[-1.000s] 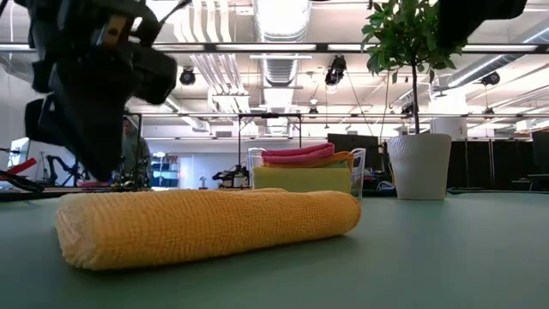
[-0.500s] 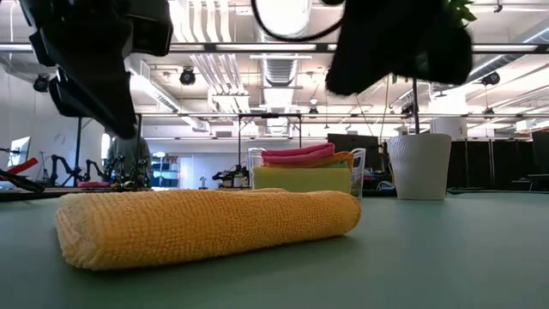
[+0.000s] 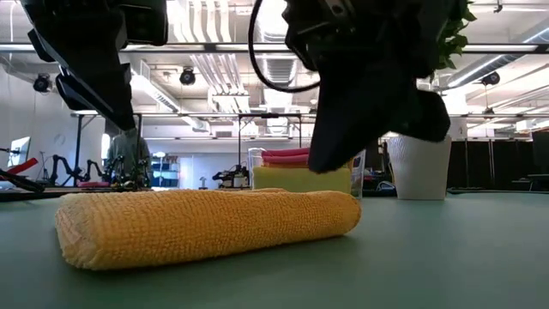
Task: Fold microfiber towels
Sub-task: Put the folded orange towel into the transparent bin
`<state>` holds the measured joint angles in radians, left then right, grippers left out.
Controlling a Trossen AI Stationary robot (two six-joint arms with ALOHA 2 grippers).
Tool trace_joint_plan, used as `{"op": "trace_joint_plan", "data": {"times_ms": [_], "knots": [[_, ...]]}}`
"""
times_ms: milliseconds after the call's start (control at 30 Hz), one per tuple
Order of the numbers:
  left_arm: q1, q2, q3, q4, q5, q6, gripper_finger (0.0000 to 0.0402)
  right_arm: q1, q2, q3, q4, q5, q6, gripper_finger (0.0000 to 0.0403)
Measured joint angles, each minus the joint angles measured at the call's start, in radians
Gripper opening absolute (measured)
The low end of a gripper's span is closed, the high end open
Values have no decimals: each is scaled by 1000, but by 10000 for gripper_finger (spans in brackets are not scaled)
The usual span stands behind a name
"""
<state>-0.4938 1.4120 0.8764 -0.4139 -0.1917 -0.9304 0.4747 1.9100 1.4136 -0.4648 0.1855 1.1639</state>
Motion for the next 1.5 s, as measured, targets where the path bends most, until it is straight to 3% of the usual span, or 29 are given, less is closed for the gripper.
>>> {"op": "trace_joint_plan", "data": {"times_ms": [333,600,833,1000,1333,1500], "knots": [[2,1,0,2,0,4,84,-7,42,-29,35,-10,24,13],[3,1,0,3,0,4,84,-50,41,-28,-172,3,35,13],[3,1,-1,6,0,3,84,-96,39,-29,-301,100,8,13],[3,1,-1,10,0,57,84,-111,14,-33,-353,105,-32,12],[8,1,-1,12,0,134,84,-15,-135,-32,-457,104,-35,12],[33,1,-1,8,0,166,84,82,-194,-58,-500,147,47,12]]}}
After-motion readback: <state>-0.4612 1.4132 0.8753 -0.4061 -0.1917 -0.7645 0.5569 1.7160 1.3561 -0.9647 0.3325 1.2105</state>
